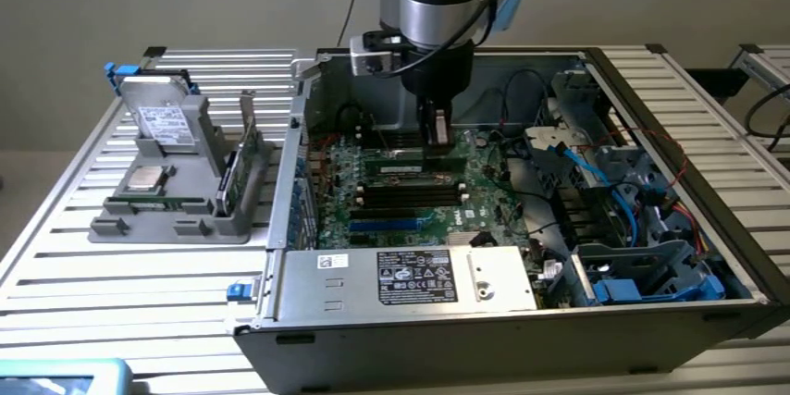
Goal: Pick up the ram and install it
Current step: 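Insert the ram into the slot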
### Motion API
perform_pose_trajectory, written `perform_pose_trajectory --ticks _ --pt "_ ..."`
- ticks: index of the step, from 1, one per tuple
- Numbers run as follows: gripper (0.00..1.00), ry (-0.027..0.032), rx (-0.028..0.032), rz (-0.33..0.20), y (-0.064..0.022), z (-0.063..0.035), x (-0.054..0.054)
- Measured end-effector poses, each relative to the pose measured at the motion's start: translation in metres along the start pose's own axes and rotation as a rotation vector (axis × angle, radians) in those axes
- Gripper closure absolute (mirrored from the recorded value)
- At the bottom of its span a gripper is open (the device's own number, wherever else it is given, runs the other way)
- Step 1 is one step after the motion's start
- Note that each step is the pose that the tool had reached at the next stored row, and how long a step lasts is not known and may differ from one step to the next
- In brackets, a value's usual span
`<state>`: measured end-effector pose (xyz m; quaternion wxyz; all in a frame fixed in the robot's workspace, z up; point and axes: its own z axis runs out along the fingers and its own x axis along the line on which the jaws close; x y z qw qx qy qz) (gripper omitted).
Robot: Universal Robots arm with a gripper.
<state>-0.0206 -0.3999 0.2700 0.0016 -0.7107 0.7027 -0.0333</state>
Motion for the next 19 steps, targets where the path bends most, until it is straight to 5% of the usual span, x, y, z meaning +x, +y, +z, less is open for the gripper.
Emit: perform_pose_trajectory --ticks 7,12,19 --pt "0.87 0.0045 0.0105 0.0 0.0005 0.009 0.0" --pt "0.87 0.0185 0.0177 0.0 0.0014 0.0127 -0.003" --pt "0.87 0.02 0.0193 0.0 0.0038 0.0183 -0.003"
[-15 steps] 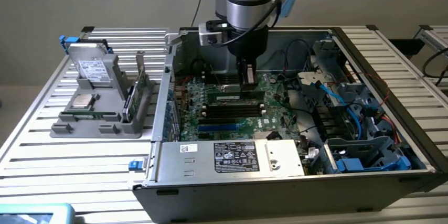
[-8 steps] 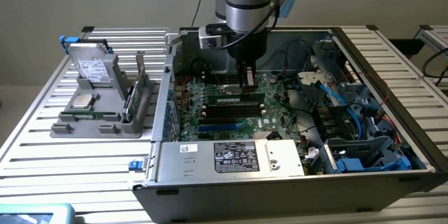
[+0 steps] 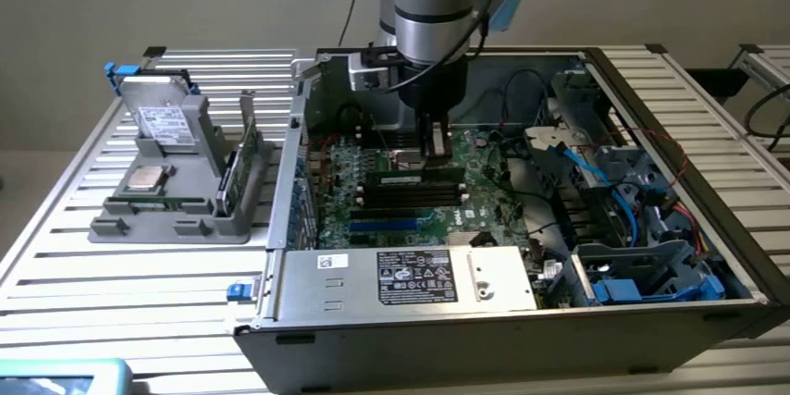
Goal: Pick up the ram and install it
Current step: 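Insert the ram into the slot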
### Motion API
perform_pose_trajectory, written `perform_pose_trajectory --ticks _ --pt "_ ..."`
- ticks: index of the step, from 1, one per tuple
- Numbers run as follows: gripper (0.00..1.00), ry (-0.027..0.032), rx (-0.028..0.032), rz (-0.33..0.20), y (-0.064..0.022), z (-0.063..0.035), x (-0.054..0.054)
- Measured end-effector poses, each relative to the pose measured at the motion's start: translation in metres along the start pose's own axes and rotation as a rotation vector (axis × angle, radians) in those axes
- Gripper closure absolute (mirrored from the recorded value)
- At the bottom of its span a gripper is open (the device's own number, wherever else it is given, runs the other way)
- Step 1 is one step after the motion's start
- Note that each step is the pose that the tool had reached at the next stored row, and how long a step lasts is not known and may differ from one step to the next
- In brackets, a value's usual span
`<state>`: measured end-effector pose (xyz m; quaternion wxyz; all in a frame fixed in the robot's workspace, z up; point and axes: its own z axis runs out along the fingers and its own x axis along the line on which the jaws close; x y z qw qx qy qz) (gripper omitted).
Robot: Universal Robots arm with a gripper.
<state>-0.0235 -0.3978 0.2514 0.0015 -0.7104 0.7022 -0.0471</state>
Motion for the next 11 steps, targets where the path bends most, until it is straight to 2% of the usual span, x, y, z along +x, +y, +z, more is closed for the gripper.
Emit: perform_pose_trajectory --ticks 7,11 --pt "0.87 -0.0002 -0.0006 0.0 0.0002 0.0015 0.0054" --pt "0.87 -0.0002 -0.0107 -0.001 0.0002 0.0021 0.0054"
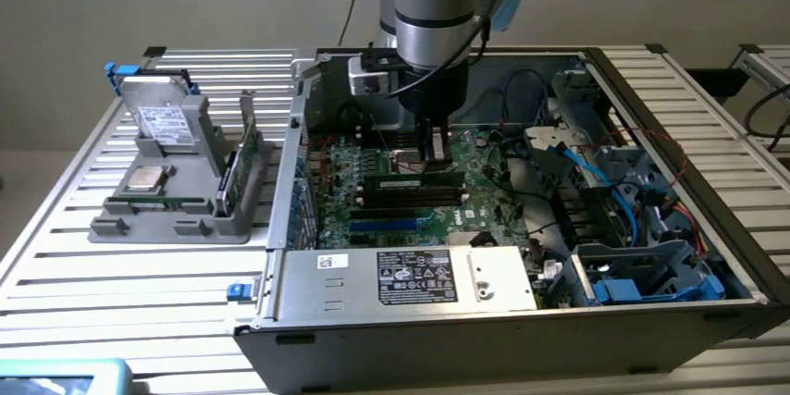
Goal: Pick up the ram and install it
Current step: 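Insert the ram into the slot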
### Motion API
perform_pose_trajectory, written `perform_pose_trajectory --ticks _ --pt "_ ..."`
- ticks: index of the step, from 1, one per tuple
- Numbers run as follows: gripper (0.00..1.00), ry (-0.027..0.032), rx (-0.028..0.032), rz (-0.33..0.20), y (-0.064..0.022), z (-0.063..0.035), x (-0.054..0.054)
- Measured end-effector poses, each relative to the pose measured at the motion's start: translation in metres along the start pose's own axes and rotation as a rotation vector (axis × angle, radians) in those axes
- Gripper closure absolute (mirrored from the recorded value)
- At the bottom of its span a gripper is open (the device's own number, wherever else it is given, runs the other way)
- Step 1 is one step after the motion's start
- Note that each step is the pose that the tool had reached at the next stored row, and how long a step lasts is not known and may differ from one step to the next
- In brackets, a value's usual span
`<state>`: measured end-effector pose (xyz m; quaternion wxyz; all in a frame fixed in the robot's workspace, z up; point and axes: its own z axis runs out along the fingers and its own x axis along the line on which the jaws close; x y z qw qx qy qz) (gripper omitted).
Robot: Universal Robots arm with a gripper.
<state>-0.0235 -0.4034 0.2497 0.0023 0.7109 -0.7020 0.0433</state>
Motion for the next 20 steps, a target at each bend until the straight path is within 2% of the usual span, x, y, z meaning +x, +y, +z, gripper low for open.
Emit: perform_pose_trajectory --ticks 4,8,20 --pt "0.87 -0.0004 -0.0009 0.0 -0.0011 0.0013 0.0" --pt "0.87 0.0027 -0.0012 0.0 -0.0011 0.0027 0.0" --pt "0.87 0.003 -0.0011 0.0 -0.0007 0.0101 -0.004"
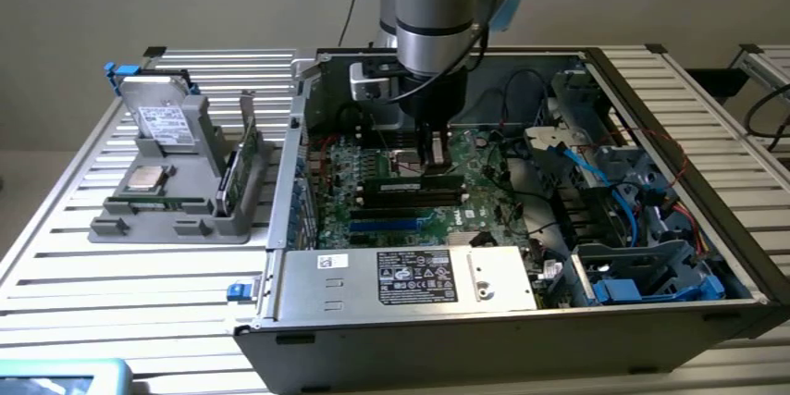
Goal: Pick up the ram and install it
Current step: 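Insert the ram into the slot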
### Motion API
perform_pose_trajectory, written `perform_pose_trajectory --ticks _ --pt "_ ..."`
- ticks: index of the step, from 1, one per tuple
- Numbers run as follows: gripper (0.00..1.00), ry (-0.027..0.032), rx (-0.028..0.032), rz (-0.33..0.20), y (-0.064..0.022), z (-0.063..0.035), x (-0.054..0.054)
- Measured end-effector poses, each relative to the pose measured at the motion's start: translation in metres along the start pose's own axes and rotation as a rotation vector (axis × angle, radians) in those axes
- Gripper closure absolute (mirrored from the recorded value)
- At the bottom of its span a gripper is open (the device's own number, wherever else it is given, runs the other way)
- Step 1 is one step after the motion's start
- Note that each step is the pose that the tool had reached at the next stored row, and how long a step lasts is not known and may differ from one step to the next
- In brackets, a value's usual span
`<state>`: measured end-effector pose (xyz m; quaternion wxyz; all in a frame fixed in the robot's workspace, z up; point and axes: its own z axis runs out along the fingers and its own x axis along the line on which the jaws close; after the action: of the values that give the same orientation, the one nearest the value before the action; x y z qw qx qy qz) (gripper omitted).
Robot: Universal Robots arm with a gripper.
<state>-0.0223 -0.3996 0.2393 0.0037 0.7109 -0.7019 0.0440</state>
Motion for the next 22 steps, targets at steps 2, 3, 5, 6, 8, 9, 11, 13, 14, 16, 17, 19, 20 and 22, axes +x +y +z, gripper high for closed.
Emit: perform_pose_trajectory --ticks 2,3,5,6,8,9,11,13,14,16,17,19,20,22 --pt "0.87 -0.0001 0.0 0.0 0.0001 0.0015 -0.0001" --pt "0.87 0.0 0.0 0.0 0.0002 0.0021 -0.0001" --pt "0.87 -0.0001 0.0 0.0 0.0003 0.0032 -0.0002" --pt "0.87 0.0 0.0 0.0 0.0004 0.0038 -0.0003" --pt "0.87 0.0 0.0 0.0 0.0005 0.0047 -0.0003" --pt "0.87 0.0001 0.0 0.0 0.0006 0.005 -0.0002" --pt "0.87 -0.0001 0.0001 0.0 0.0007 0.0058 -0.0003" --pt "0.87 -0.0001 0.0001 0.0 0.0009 0.0074 -0.0004" --pt "0.87 -0.0001 0.0002 0.0 0.0009 0.008 -0.0004" --pt "0.87 0.0001 0.0002 0.0 0.001 0.009 -0.0004" --pt "0.87 0.0002 0.0002 0.0 0.0011 0.009 -0.0004" --pt "0.87 0.0003 0.0001 0.0 0.0011 0.0091 -0.0004" --pt "0.87 -0.0001 0.0003 0.0 0.0011 0.0093 -0.0003" --pt "0.87 0.0001 0.0005 0.0 0.0011 0.0094 -0.0001"
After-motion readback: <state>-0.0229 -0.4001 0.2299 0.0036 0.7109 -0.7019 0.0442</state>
